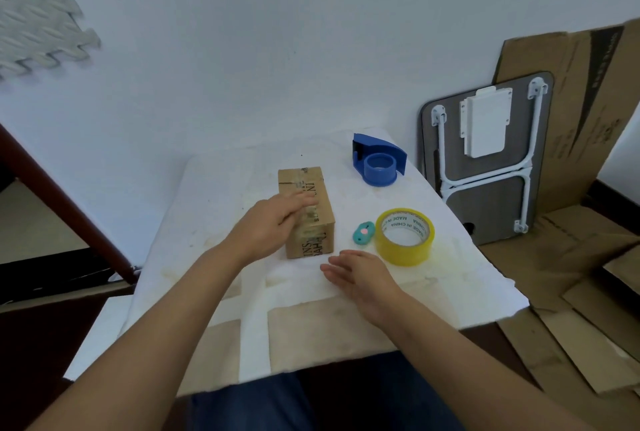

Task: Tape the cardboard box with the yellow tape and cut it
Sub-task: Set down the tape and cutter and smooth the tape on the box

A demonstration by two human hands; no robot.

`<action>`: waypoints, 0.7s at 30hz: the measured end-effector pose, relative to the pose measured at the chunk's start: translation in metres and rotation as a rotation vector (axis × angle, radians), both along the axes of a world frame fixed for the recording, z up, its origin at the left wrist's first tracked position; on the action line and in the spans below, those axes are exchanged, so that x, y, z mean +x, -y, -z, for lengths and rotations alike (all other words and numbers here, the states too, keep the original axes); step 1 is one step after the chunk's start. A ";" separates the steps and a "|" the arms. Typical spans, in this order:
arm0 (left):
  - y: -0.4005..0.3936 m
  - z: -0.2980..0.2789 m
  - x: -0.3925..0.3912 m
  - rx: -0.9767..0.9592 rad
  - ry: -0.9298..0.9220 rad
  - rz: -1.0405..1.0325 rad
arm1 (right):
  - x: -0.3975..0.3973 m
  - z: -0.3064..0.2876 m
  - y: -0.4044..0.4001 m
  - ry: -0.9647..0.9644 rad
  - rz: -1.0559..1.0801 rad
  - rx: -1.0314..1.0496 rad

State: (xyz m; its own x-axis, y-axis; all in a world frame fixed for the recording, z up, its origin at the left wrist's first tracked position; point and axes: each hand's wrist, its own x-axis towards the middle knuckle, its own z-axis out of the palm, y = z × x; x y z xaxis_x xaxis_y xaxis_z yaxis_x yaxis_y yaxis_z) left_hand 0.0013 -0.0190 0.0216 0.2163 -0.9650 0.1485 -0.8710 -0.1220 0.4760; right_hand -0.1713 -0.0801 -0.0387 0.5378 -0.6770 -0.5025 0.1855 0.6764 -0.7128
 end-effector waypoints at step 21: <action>0.007 0.020 0.010 0.017 -0.105 -0.115 | 0.029 0.008 -0.009 -0.001 0.090 -0.037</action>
State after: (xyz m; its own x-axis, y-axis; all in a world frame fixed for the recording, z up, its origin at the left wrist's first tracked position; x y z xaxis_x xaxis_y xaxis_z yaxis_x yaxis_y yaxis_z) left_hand 0.0117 -0.0257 0.0016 0.3392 -0.9350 0.1036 -0.7965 -0.2269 0.5604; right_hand -0.1420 -0.0713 -0.0463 0.4731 -0.7408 -0.4769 0.2435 0.6301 -0.7373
